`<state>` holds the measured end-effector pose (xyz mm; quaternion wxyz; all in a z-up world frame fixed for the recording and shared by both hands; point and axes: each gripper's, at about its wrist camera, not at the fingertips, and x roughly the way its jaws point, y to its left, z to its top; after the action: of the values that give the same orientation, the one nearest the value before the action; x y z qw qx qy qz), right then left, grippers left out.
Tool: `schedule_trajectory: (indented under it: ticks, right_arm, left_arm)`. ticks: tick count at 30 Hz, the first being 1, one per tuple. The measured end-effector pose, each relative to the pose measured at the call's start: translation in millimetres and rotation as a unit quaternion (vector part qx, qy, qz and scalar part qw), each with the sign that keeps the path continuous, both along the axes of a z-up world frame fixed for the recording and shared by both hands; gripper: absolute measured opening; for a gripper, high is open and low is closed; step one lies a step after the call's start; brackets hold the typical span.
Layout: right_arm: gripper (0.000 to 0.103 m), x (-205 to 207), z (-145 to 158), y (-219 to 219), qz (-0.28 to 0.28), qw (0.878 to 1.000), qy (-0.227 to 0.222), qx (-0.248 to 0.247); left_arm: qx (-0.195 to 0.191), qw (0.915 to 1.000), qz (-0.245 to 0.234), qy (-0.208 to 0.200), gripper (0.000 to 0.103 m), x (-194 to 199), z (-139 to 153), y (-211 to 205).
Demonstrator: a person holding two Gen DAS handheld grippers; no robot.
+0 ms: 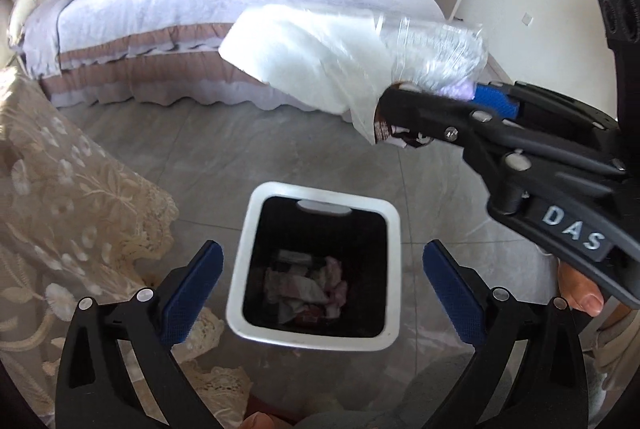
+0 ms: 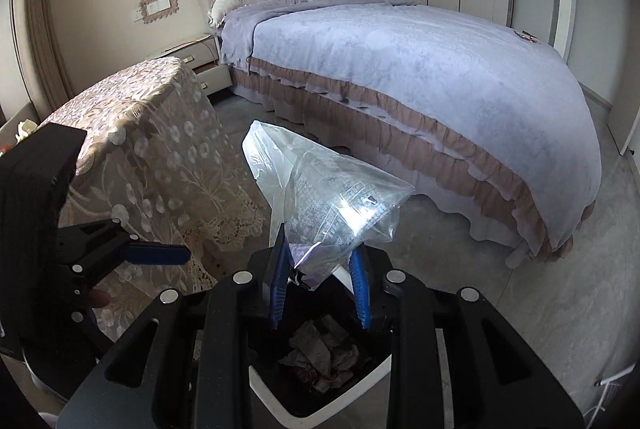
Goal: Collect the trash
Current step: 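Return both tools to the table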
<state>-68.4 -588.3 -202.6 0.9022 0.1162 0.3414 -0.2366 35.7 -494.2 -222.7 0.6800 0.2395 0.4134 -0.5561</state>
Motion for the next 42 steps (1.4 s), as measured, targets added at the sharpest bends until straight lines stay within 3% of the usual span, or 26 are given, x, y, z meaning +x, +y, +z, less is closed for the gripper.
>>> schedule_trajectory:
  ticks: [6, 8, 10, 18, 24, 30, 36, 42]
  right_arm:
    - [0.031, 6, -18, 3, 0.012, 0.999, 0.029, 0.015]
    - [0.039, 8, -21, 5, 0.018, 0.999, 0.040, 0.019]
    - [0.097, 7, -24, 6, 0.007, 0.999, 0.043, 0.015]
    - [0.099, 10, -15, 4, -0.016, 0.999, 0.041, 0.003]
    - [0.099, 18, 18, 22, -0.001, 0.999, 0.002, -0.041]
    - [0.099, 28, 51, 44, 0.019, 0.997, -0.049, -0.063]
    - [0.099, 49, 82, 77, 0.059, 0.991, -0.093, -0.075]
    - [0.099, 80, 101, 126, 0.120, 0.982, -0.104, -0.097]
  left_arm:
    - [0.011, 0.9995, -0.009, -0.029, 0.098, -2, 0, 8]
    - [0.009, 0.9994, -0.012, -0.030, 0.098, -2, 1, 10]
    - [0.014, 0.9992, -0.016, -0.033, 0.098, -3, 1, 13]
    - [-0.007, 0.9990, -0.011, -0.044, 0.098, -7, 14, 26]
    - [-0.035, 0.9977, 0.012, -0.056, 0.098, 2, 37, 46]
    - [-0.071, 0.9922, 0.065, -0.079, 0.098, 16, 67, 78]
    - [-0.097, 0.9781, 0.144, -0.114, 0.098, 32, 98, 133]
    - [-0.112, 0.9558, 0.223, -0.156, 0.098, 55, 121, 196]
